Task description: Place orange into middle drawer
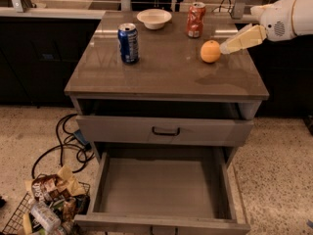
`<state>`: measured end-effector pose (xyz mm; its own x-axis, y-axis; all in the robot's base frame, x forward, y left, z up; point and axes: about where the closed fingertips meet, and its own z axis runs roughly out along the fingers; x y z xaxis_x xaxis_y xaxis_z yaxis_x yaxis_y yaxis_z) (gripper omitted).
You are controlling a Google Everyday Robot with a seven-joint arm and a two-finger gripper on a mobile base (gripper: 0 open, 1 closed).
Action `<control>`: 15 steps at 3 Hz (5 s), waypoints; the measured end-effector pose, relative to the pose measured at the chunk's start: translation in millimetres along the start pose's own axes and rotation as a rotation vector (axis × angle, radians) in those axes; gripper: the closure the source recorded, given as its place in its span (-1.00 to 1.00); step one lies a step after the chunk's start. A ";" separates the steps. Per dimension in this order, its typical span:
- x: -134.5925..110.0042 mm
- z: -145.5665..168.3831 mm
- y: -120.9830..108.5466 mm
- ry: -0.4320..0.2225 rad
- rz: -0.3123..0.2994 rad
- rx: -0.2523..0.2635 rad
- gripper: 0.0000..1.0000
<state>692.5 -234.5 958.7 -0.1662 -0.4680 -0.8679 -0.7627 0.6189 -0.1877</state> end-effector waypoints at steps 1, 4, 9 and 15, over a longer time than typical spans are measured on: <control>8.3 13.6 -3.0 -0.018 0.036 0.000 -1.00; 43.8 118.2 -32.2 -0.123 0.183 -0.058 -1.00; 65.6 159.0 -20.3 -0.158 0.220 -0.102 0.28; 83.1 -9.4 42.0 -0.211 0.151 -0.031 1.00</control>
Offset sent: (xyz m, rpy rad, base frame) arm 0.0721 0.0071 -0.0649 0.1873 0.0519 -0.0572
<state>640.8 -253.3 883.0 -0.1479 -0.2274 -0.9625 -0.7582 0.6510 -0.0373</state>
